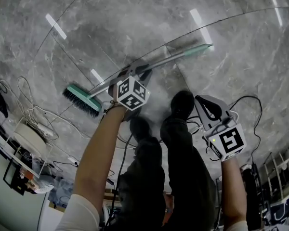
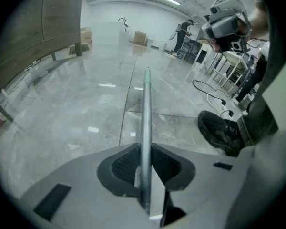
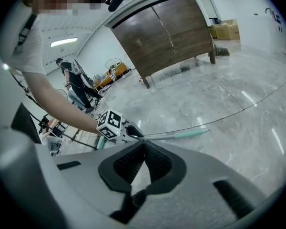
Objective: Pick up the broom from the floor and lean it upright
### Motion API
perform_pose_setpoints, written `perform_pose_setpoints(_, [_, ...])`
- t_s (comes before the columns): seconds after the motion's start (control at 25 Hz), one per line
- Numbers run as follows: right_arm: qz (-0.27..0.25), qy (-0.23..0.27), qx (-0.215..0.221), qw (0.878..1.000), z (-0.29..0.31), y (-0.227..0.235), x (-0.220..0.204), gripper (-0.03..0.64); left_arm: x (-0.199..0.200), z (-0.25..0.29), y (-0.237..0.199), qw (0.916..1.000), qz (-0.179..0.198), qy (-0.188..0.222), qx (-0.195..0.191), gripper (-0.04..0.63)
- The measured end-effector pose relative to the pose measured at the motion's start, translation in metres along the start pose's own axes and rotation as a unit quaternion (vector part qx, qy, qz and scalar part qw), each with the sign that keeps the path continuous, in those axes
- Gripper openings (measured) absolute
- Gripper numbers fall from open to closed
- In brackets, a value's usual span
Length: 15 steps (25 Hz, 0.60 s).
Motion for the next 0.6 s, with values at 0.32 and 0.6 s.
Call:
perform_pose_setpoints(0.32, [-0.01, 0.024, 0.016, 1.0, -0.043, -0.052, 0.072, 0.0, 0.042, -0.105, -0.018, 0.9989, -0.033, 0.027, 0.02, 0.077])
perform_pose_setpoints(0.6, [-0.031, 0.039, 0.023, 0.998, -0.099, -0.1, 0.156, 0.0, 0.074, -0.212, -0.028, 0.9961, -0.048, 0.054, 0.051, 0.071])
Point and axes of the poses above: the fingertips, and each gripper's own axes: z forward along the fingers, y to its right, x out of its top, the point moved 3 cm from there along -z, backward along the fingers, and after that the axes turned 2 degrees about -z, right-handed, at the moved point
